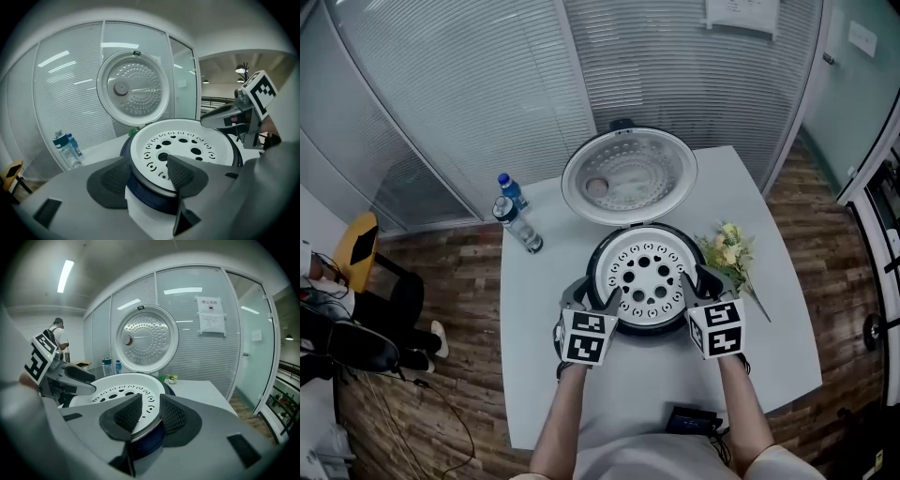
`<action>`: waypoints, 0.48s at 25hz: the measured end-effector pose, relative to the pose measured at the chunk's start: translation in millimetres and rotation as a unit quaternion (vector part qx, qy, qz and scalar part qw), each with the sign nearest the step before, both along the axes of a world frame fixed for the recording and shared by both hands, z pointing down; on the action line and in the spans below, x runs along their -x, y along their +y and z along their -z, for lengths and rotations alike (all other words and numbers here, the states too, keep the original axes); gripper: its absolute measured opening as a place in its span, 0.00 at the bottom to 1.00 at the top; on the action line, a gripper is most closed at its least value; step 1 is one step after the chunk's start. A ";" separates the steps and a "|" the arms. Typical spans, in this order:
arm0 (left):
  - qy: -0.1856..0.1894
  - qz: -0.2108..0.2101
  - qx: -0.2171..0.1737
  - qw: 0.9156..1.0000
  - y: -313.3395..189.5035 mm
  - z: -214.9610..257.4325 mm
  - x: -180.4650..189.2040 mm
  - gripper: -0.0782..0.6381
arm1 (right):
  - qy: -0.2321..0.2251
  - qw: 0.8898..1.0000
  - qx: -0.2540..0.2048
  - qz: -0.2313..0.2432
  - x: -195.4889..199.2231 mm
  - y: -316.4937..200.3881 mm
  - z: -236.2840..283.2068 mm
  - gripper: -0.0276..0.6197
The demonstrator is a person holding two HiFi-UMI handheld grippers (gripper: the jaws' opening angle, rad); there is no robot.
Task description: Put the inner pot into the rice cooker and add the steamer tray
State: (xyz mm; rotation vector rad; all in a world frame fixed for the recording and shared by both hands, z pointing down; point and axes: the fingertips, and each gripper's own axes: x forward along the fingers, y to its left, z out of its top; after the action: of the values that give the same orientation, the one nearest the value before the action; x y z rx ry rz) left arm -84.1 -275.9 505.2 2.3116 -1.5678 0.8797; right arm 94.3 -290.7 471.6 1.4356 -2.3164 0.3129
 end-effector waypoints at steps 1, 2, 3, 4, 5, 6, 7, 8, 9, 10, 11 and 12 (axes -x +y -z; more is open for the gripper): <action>0.003 0.000 -0.001 1.000 1.1 -0.8 -0.2 0.45 | -0.002 1.000 -0.001 -0.001 0.3 1.4 0.8 0.21; 0.005 0.001 -0.004 1.000 1.9 -0.3 0.6 0.45 | -0.005 1.000 -0.004 -0.002 0.5 2.6 2.6 0.21; 0.006 0.003 -0.008 1.000 2.1 1.6 1.5 0.45 | -0.011 1.000 -0.009 -0.003 0.1 3.6 5.3 0.21; 0.011 0.005 -0.014 1.000 1.8 4.8 1.5 0.45 | -0.020 1.000 -0.013 -0.005 -1.8 4.7 8.8 0.21; 0.018 0.007 -0.019 1.000 1.6 8.8 0.9 0.46 | -0.031 0.999 -0.018 -0.008 -5.2 6.2 12.9 0.21; 0.027 0.010 -0.025 0.999 2.3 12.8 0.9 0.46 | -0.042 0.999 -0.022 -0.013 -9.2 8.7 16.9 0.21; 0.035 0.013 -0.030 0.999 4.7 16.3 2.7 0.46 | -0.053 0.998 -0.026 -0.017 -12.9 12.3 19.9 0.21; 0.044 0.018 -0.036 0.998 8.1 19.6 6.1 0.46 | -0.064 0.997 -0.027 -0.021 -16.3 16.5 21.3 0.21; 0.053 0.023 -0.043 0.997 11.9 23.5 10.0 0.46 | -0.075 0.997 -0.025 -0.026 -19.9 20.8 21.3 0.21; 0.067 0.030 -0.051 0.996 15.5 28.6 12.8 0.46 | -0.089 0.995 -0.020 -0.031 -24.2 25.2 20.6 0.21; 0.087 0.035 -0.060 0.994 19.0 34.9 13.6 0.46 | -0.107 0.993 -0.012 -0.037 -28.9 30.2 19.7 0.21; 0.114 0.038 -0.067 0.990 23.3 41.9 12.4 0.44 | -0.129 0.991 -0.002 -0.042 -32.9 36.6 19.1 0.21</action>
State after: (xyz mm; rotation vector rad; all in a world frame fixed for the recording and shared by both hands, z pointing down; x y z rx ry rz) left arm -96.6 -252.6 463.3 2.3261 -1.6481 0.4856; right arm 127.1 -254.1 452.5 1.5788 -2.4604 0.5473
